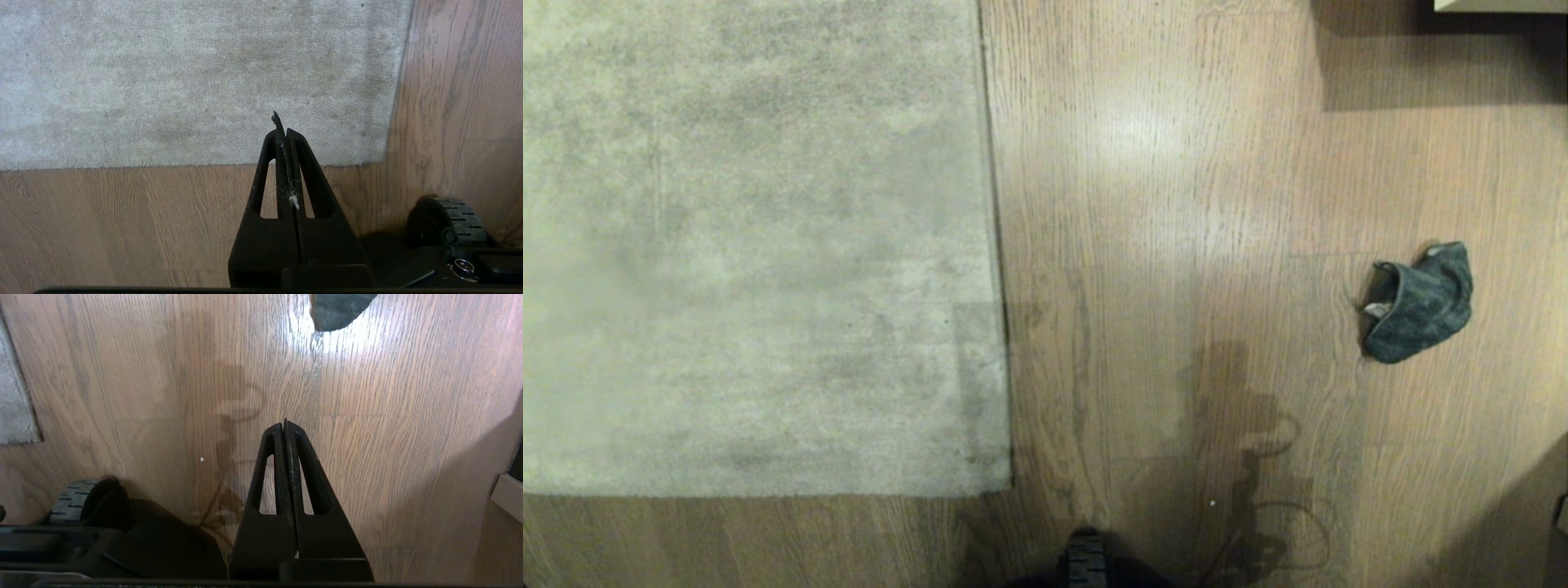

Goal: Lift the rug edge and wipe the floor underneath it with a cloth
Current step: Pick up the rag

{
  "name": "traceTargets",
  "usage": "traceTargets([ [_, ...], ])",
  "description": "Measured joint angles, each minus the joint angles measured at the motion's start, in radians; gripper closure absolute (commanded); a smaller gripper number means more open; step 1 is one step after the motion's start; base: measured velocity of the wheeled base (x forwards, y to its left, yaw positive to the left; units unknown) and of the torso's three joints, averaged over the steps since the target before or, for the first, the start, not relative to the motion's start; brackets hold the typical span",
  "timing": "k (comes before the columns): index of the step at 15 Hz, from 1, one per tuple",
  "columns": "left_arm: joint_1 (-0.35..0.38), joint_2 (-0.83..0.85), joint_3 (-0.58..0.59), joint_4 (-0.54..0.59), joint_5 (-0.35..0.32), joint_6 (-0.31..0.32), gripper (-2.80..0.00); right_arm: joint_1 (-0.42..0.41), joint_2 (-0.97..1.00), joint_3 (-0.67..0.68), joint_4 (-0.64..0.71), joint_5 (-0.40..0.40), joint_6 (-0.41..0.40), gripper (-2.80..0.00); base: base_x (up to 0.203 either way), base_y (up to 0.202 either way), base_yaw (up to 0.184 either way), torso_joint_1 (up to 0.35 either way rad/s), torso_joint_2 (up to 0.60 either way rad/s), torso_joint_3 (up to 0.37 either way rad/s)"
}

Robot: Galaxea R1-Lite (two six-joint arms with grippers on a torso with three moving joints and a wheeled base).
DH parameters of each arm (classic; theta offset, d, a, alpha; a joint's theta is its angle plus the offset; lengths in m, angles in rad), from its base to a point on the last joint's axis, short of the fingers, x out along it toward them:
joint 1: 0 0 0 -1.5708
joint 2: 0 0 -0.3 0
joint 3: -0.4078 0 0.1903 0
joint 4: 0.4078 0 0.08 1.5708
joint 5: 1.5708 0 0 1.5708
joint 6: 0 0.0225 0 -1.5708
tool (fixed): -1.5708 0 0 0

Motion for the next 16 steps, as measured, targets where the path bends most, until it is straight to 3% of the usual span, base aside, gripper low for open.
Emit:
traceTargets([
  [9,0.000,0.000,0.000,0.000,-0.001,0.000,0.00,0.033,0.499,-0.244,-0.178,0.035,0.034,0.00,0.000,0.000,0.000,0.000,0.00,0.000],
  [14,0.001,0.000,0.000,0.000,0.000,0.000,0.00,0.021,0.742,-0.266,-0.254,0.034,0.035,0.00,0.000,0.000,0.000,0.000,0.00,0.000],
  [16,0.000,0.000,0.000,0.000,0.000,0.000,0.00,-0.023,0.819,-0.264,-0.265,0.035,0.035,0.00,0.000,0.000,0.000,0.000,0.00,0.000],
])
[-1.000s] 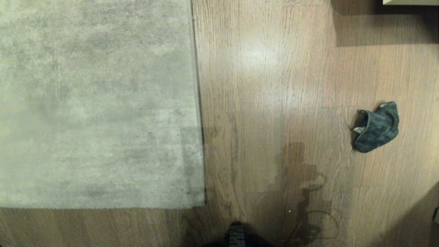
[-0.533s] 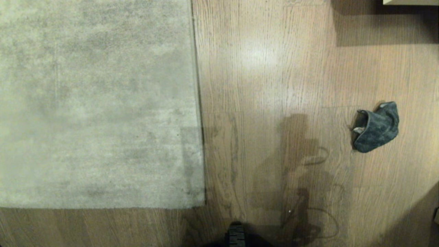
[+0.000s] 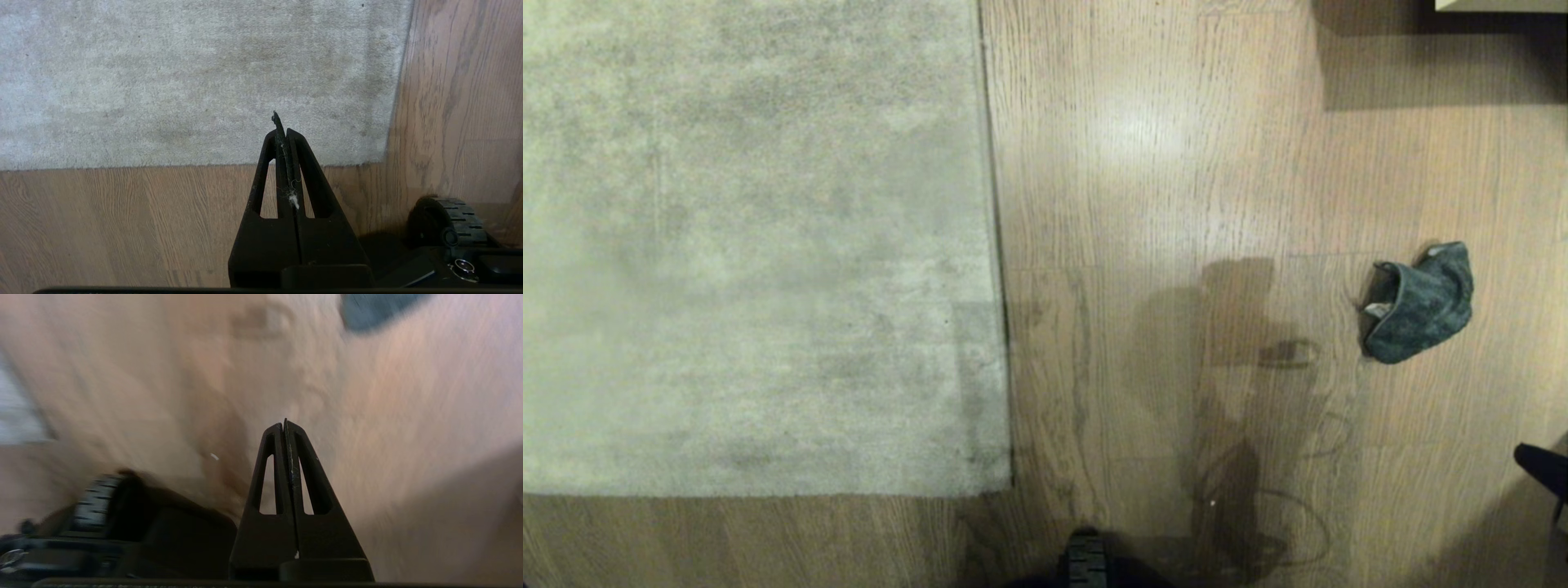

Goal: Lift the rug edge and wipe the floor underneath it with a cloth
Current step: Pick up the rag

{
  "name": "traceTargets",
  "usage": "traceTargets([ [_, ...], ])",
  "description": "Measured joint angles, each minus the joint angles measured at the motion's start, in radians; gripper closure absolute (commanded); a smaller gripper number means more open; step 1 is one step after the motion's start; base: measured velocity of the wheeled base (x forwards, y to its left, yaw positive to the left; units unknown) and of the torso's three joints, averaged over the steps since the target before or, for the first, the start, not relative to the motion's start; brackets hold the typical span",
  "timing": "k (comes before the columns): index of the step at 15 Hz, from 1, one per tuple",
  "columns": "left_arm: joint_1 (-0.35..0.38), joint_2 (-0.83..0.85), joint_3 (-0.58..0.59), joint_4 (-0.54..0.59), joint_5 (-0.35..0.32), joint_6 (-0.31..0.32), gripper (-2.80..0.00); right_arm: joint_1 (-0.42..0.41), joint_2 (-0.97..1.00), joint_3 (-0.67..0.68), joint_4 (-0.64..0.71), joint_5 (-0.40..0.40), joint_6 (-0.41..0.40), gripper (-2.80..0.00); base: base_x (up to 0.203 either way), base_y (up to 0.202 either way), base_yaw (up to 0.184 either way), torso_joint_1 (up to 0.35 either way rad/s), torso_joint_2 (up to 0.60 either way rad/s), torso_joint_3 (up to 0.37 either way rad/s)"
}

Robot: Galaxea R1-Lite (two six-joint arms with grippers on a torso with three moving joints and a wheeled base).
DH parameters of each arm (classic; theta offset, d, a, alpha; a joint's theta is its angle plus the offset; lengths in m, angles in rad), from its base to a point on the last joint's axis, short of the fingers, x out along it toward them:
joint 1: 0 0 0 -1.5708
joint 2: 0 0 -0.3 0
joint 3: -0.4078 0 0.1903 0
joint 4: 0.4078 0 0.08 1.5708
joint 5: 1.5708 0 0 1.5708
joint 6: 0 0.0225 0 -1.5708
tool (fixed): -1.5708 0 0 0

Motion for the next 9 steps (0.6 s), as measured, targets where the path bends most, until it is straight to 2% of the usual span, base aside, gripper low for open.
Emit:
traceTargets([
  [1,0.000,0.000,0.000,0.000,0.000,0.000,0.00,-0.022,0.028,0.000,-0.001,0.000,0.002,0.00,0.000,0.000,0.000,0.000,0.00,0.000],
  [2,0.000,0.000,0.000,0.000,0.000,0.000,0.00,-0.037,0.052,-0.001,0.000,0.001,0.003,-2.80,0.000,0.000,0.000,0.000,0.00,0.000],
  [9,0.000,0.000,-0.001,0.000,0.000,0.000,0.00,-0.117,0.178,0.000,-0.003,0.004,0.001,-2.80,0.000,0.000,0.000,0.000,0.00,0.000],
])
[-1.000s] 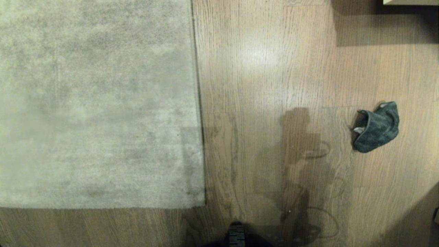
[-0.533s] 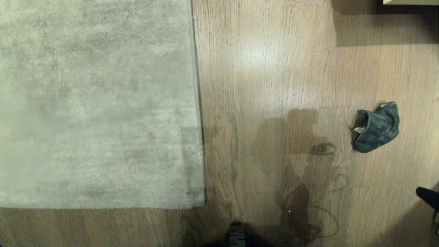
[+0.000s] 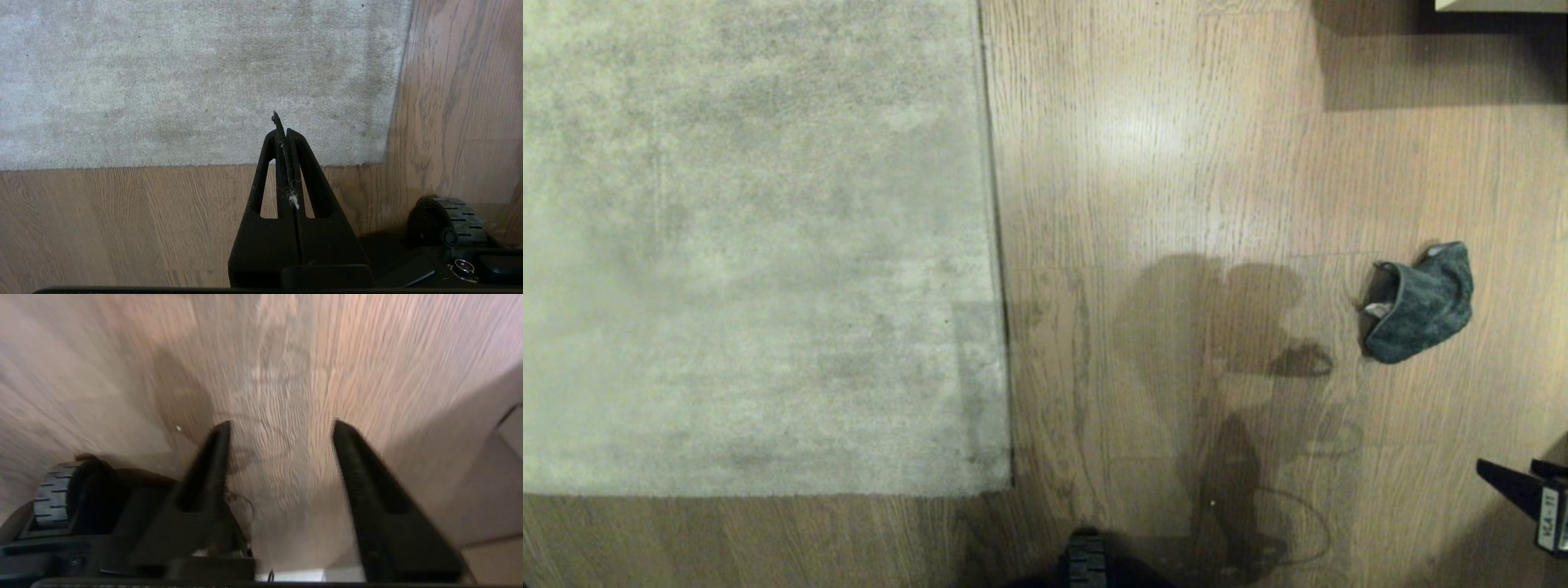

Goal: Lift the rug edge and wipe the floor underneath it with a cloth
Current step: Pick up the rag

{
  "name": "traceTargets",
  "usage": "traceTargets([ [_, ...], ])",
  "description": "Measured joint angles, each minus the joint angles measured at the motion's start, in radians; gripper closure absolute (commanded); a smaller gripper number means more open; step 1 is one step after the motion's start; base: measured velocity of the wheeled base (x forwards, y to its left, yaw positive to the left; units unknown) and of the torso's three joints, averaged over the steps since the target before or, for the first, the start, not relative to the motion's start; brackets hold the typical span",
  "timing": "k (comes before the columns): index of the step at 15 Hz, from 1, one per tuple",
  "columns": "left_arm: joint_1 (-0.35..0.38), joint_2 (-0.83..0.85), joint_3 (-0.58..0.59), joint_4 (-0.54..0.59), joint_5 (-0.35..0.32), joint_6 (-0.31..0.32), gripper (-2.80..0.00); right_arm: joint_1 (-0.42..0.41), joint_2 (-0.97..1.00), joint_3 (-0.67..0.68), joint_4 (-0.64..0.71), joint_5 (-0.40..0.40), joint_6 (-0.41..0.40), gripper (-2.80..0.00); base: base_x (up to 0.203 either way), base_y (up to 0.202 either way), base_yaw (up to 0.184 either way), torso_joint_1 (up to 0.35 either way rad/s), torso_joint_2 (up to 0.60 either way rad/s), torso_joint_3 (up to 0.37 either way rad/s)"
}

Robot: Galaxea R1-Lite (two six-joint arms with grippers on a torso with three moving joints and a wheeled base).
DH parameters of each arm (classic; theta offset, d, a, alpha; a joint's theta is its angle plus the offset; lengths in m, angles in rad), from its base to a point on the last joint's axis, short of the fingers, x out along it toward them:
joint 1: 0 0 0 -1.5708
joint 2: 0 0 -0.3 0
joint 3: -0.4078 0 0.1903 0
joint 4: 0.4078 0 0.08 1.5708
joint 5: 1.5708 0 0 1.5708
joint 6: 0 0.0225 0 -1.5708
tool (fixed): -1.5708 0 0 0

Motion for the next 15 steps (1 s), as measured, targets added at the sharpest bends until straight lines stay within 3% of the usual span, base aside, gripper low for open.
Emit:
traceTargets([
  [5,0.000,0.000,0.000,0.000,0.000,0.000,0.00,-0.011,0.089,-0.001,-0.085,0.030,0.013,-2.80,0.000,0.000,0.000,0.000,0.00,0.000],
  [12,0.000,0.000,0.000,0.000,0.000,0.000,0.00,-0.060,0.332,0.011,-0.470,0.031,0.070,-2.80,0.000,0.000,0.000,0.000,0.00,0.000],
  [15,0.000,0.000,0.000,0.000,0.000,0.000,0.00,-0.068,0.400,0.011,-0.563,0.032,0.074,-2.80,0.000,0.000,0.000,0.000,0.00,0.000],
])
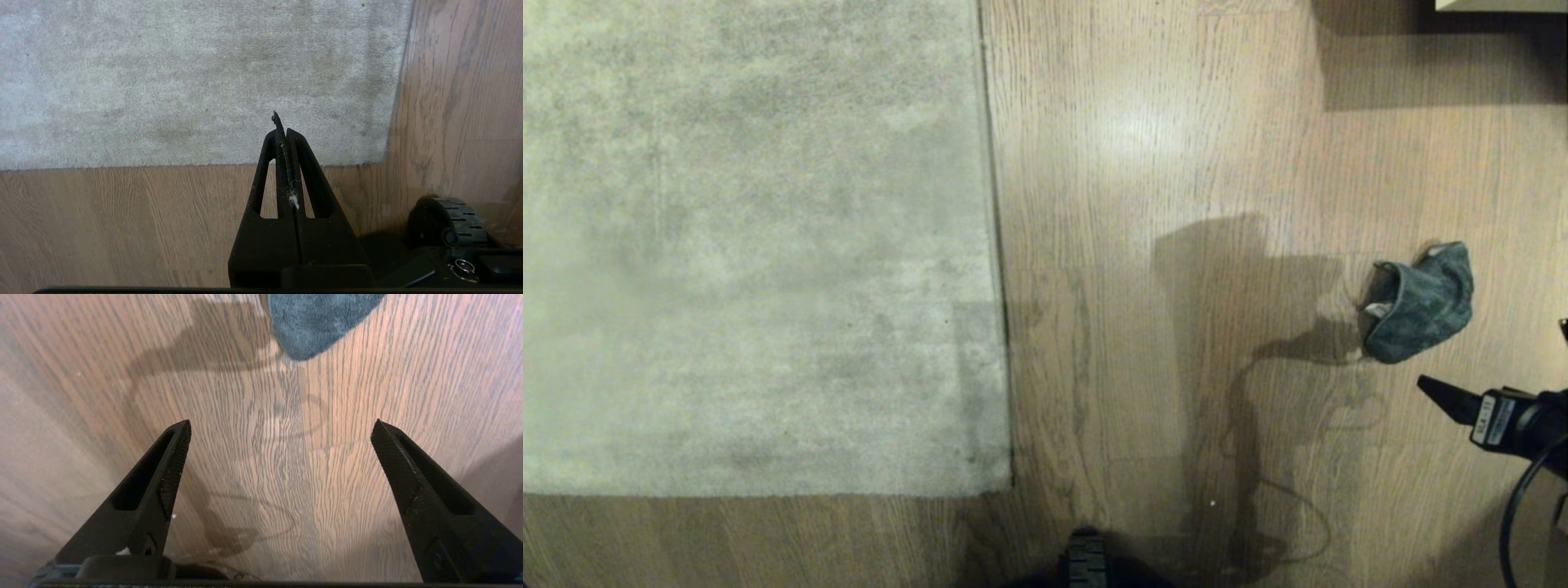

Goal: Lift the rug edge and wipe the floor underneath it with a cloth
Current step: Pick up the rag

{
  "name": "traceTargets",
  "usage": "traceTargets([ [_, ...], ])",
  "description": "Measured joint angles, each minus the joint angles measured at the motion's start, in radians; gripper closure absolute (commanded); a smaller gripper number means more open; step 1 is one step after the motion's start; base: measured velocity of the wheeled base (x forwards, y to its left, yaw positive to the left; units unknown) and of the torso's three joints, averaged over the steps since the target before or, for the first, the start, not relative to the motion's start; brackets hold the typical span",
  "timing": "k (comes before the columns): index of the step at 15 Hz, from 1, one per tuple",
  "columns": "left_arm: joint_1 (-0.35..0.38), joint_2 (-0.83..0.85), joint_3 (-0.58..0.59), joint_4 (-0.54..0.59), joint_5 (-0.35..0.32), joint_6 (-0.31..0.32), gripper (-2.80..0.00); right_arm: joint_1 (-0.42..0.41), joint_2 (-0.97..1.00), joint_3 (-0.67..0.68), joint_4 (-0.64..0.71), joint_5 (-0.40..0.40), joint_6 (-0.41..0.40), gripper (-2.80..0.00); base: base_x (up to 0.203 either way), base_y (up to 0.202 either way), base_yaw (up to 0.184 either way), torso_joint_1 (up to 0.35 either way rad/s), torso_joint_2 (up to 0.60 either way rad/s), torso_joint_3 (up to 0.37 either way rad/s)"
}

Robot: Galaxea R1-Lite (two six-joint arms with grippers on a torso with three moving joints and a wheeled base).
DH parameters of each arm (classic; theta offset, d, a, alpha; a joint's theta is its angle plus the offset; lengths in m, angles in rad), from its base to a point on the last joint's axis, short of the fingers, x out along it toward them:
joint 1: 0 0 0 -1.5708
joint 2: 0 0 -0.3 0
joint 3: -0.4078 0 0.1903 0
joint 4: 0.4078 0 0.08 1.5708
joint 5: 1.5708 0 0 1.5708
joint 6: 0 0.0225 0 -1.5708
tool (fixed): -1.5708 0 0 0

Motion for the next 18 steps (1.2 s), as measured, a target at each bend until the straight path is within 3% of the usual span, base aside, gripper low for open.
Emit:
traceTargets([
  [9,0.000,0.000,-0.001,0.000,0.000,0.000,0.00,0.000,0.111,-0.011,-0.284,0.001,0.007,-2.80,0.000,0.000,0.000,0.000,0.00,0.000],
  [18,0.000,0.000,0.000,0.000,0.000,0.000,0.00,-0.003,0.093,-0.030,-0.278,-0.002,0.000,-2.80,0.000,0.000,0.000,0.000,0.00,0.000],
])
